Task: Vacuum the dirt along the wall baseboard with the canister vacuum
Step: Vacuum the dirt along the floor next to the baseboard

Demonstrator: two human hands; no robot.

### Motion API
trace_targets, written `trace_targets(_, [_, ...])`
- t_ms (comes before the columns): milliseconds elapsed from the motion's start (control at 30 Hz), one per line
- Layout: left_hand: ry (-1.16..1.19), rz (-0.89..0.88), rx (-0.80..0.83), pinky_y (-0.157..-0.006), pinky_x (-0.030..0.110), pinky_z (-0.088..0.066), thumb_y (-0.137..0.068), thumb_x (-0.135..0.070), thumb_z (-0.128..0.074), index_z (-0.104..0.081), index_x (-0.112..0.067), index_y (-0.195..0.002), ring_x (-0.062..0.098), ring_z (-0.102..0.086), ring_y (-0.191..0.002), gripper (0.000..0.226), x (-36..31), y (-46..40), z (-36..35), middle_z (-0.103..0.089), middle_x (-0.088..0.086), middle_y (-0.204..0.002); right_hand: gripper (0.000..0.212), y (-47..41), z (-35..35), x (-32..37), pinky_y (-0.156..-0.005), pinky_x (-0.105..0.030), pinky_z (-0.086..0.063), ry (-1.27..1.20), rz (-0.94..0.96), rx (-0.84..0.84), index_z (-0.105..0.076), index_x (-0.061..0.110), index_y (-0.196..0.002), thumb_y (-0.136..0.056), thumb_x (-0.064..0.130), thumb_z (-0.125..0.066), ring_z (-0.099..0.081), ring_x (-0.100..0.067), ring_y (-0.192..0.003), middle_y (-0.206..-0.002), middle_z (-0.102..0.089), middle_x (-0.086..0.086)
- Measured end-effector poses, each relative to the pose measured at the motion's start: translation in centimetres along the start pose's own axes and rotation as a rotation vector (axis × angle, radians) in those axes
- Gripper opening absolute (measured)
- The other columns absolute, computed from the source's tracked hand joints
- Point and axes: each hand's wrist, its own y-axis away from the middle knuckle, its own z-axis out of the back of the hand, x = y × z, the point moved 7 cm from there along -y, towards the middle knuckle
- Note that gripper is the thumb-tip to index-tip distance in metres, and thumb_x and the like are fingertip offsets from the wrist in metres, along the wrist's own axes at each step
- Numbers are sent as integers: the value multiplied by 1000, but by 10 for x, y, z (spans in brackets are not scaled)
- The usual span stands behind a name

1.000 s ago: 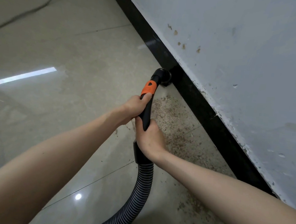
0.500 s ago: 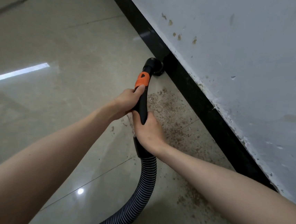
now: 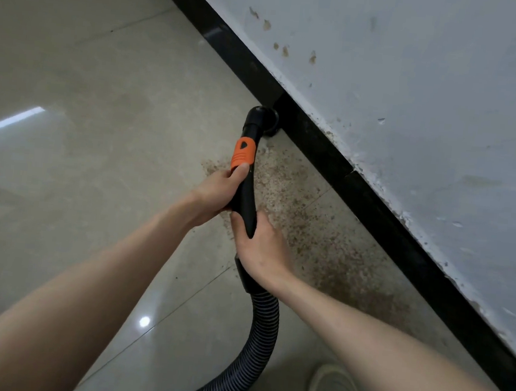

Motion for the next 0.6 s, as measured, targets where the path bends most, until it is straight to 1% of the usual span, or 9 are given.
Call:
trace_targets(100, [-13,4,24,-58,25,-47,-98,-43,-42,-54,-13,-84,17,-57,-66,35,8,10,-17,-56,5,-76,43,15,5,-15,-71,-47,-54,-26,-34,-3,-49,20,-101,-94,61,-39,-65,-29,-76,-81,-66,-6])
trace_targets(167, [-17,8,38,-58,26,-45,-98,-43,-42,-55,-12,-85,17,-55,-66,35,13,17,-26,-54,5,-75,43,24,6,-22,-71,-47,-54,-27,-47,-5,-49,19,-99,-94,61,-39,-65,-29,-76,-82,-65,-7])
trace_targets(267, [-42,16,37,-67,31,-48,-99,-42,-41,-54,-9,-92,20,-55,-71,37,14,26,-31,-54,7,-79,44,33,5,-22,-71,-45,-54,-18,-51,-18,-49,17,-100,-95,60,-39,-66,-30,-78,-84,-66,-8])
trace_targets(333, [-57,23,-3,-78,37,-48,-99,-42,-40,-53,-7,-97,22,-56,-77,38,13,30,-27,-55,9,-84,45,33,2,-18,-73,-45,-53,-25,-46,-14,-49,16,-102,-96,59,-39,-65,-31,-82,-89,-66,-9])
trace_targets(367, [-58,23,-25,-80,38,-48,-99,-42,-40,-53,-5,-99,23,-56,-78,39,11,33,-25,-55,10,-85,46,33,0,-16,-75,-45,-52,-26,-40,-9,-50,15,-105,-96,58,-39,-65,-32,-85,-92,-66,-10])
trace_targets(433, [-82,18,-67,-78,37,-46,-99,-43,-39,-53,-2,-102,25,-55,-78,43,11,41,-24,-55,11,-86,47,37,-1,-16,-80,-45,-51,-28,-41,-6,-50,14,-109,-96,58,-39,-63,-34,-91,-98,-65,-12])
trace_targets(500, [-122,11,-95,-78,37,-45,-100,-42,-38,-53,0,-102,27,-54,-84,46,13,52,-28,-54,15,-92,48,48,-2,-20,-82,-45,-50,-37,-32,1,-50,14,-111,-96,58,-38,-62,-35,-94,-100,-65,-12])
trace_targets(533, [-124,11,-99,-79,39,-45,-100,-42,-37,-53,2,-102,28,-54,-87,47,17,57,-31,-54,17,-95,48,54,-3,-25,-80,-43,-50,-35,-25,7,-50,14,-111,-96,58,-37,-62,-35,-94,-100,-65,-12])
trace_targets(600, [-127,12,-101,-89,44,-48,-100,-42,-37,-53,5,-107,31,-56,-92,51,25,70,-44,-56,21,-102,47,67,-2,-39,-72,-39,-48,-30,-23,10,-50,15,-110,-96,58,-37,-62,-34,-90,-96,-64,-9])
